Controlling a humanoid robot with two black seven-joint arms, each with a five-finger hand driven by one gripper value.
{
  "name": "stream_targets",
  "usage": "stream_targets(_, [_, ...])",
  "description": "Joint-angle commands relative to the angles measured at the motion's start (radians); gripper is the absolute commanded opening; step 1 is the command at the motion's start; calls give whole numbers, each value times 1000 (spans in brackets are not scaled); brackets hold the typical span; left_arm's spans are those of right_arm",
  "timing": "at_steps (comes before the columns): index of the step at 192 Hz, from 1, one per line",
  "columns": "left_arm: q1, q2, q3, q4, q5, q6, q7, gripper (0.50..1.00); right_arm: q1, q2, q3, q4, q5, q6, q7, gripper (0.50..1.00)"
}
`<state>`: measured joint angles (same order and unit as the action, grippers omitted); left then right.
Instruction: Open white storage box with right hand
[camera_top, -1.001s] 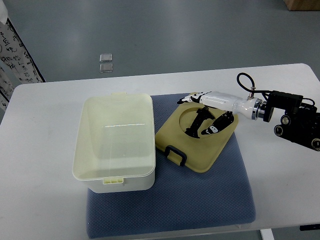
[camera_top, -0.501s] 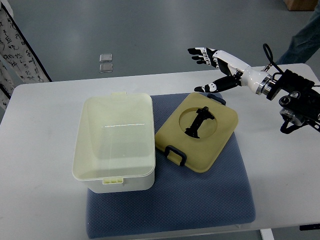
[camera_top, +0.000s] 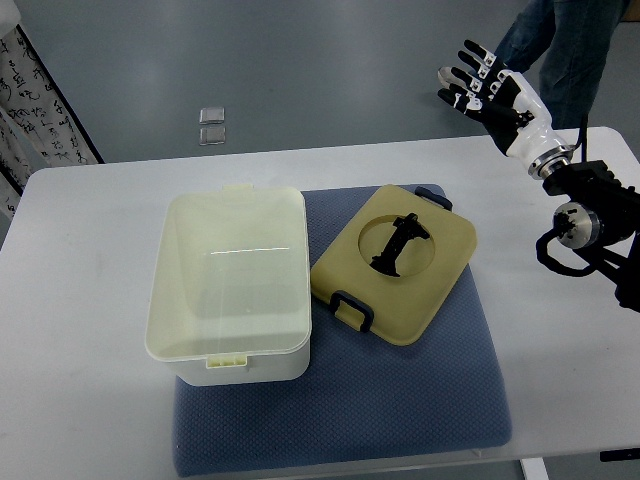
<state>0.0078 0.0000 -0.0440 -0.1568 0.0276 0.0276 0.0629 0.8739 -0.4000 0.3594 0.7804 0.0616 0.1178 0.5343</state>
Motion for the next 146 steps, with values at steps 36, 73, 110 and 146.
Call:
stream_targets(36, [0,0,1,0,0,0,0,1000,-33,35,0,-12,124,-32,-137,928])
stream_targets(73, [0,0,0,-1,0,0,0,1000,-62,72,4,-56,112,-58,-89,930])
stream_targets(110, [0,0,0,-1,0,0,0,1000,-72,96,6,-109,107,-47,-17,930])
stream_targets(146, [0,0,0,-1,0,0,0,1000,-75,101,6,-119,110,-46,-8,930])
